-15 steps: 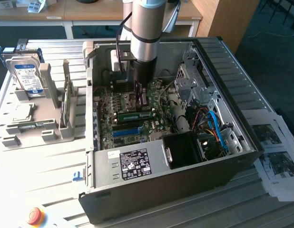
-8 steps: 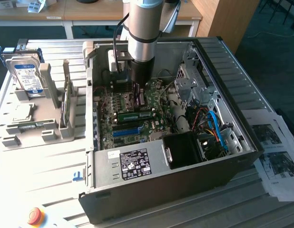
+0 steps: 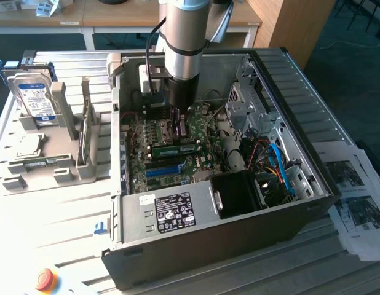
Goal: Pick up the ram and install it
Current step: 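Press down the ram until it locks into place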
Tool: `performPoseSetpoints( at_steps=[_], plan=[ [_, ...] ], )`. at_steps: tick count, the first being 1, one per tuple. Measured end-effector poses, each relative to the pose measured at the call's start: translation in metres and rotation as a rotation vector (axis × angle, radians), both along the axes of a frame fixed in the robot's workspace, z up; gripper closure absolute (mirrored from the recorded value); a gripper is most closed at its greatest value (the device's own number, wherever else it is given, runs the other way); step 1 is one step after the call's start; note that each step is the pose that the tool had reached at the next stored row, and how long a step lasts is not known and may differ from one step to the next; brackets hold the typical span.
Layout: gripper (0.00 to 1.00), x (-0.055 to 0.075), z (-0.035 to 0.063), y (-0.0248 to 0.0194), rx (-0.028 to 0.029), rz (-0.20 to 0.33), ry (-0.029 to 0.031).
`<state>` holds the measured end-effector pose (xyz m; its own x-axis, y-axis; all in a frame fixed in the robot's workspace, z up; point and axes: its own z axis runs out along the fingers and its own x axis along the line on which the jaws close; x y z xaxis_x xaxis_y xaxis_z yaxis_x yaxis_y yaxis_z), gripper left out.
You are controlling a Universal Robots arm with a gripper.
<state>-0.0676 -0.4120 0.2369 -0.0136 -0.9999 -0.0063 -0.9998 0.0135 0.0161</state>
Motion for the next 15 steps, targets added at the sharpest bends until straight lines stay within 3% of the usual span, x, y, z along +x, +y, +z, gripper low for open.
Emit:
performPoseSetpoints(
  at_steps=[15],
  plan=[
    [0.9, -0.0031, -0.0027, 0.0, -0.0001, 0.0, -0.0008]
  ],
)
